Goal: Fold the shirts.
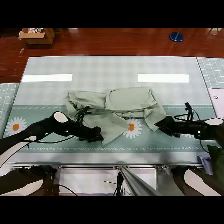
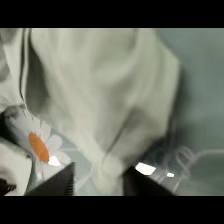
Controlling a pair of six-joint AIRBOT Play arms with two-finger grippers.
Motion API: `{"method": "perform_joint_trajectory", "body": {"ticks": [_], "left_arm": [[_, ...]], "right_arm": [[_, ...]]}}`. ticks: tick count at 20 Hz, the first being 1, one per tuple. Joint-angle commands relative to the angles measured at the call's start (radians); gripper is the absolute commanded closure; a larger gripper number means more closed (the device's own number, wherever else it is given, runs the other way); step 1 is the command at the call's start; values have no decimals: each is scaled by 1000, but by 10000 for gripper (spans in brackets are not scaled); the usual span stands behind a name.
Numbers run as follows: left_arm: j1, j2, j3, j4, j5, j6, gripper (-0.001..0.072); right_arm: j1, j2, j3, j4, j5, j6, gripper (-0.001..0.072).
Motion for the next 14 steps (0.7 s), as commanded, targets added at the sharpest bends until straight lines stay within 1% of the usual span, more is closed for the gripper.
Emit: {"method": "perform_joint_trajectory", "body": {"ticks": [1, 2, 3, 5, 6, 8, 10, 14], "left_arm": [[1, 6, 56, -21, -17, 22, 688], [1, 8, 85, -21, -31, 23, 688], [2, 13, 115, -21, -46, 26, 688], [17, 46, 194, -20, -98, 42, 688], [36, 77, 239, -21, -123, 53, 688], [105, 174, 357, -21, -165, 60, 688], [203, 293, 502, -21, -175, 55, 688], [455, 488, 842, -21, -161, 55, 688]], "right_arm": [[145, 1, -18, 147, -237, 29, 594], [156, 1, -4, 194, -235, 15, 686], [156, 1, 24, 222, -194, -28, 687], [140, 20, 125, 225, -45, -95, 687], [129, 51, 192, 225, 34, -101, 687], [105, 143, 334, 225, 141, -95, 687], [74, 252, 487, 225, 159, -58, 687], [-22, 416, 770, 224, 53, 19, 687]]}}
